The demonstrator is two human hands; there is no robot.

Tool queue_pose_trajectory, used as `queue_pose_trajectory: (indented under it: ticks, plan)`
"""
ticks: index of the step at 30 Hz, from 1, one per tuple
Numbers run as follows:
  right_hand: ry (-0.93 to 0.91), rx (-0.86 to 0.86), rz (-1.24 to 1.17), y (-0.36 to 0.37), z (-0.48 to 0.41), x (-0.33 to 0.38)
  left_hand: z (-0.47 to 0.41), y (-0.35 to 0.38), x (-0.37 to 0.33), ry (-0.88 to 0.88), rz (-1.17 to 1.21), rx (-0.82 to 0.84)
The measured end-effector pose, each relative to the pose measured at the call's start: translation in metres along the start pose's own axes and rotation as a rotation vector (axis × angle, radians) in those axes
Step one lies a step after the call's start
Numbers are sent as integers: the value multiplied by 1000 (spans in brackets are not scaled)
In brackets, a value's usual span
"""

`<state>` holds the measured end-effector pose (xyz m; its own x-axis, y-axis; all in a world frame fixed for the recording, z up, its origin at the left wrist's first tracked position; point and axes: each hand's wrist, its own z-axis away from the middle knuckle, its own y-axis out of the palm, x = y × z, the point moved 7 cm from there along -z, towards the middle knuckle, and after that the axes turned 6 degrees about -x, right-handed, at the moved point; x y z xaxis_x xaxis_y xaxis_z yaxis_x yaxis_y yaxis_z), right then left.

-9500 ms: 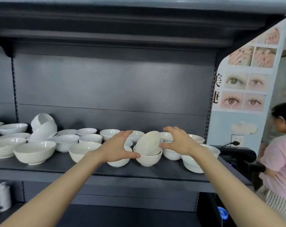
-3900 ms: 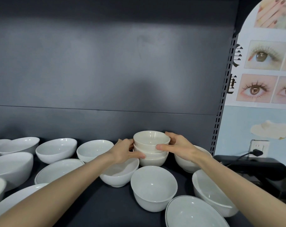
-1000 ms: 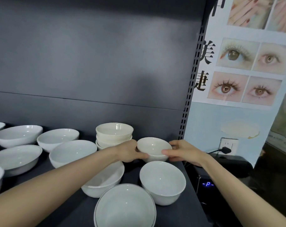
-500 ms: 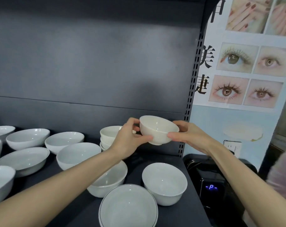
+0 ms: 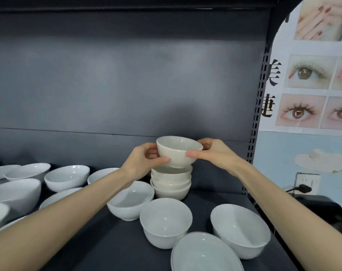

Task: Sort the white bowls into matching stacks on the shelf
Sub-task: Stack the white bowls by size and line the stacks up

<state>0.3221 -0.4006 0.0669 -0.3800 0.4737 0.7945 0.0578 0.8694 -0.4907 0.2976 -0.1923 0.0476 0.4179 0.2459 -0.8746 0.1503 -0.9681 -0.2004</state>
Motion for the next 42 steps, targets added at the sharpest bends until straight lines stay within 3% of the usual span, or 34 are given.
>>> queue_pose_trajectory:
  ticks: [13,24,33,42]
  plan:
    - [162,-19,99,34,-1,-27,-22,0,63,-66,-79,299]
    - [178,26,97,48,3,-36,-24,1,85,-75,-84,321]
    - [244,71,16,52,5,-40,-24,9,92,-148,-276,416]
    - [266,33,-84,48,12,-39,-28,13,94,-146,-204,394]
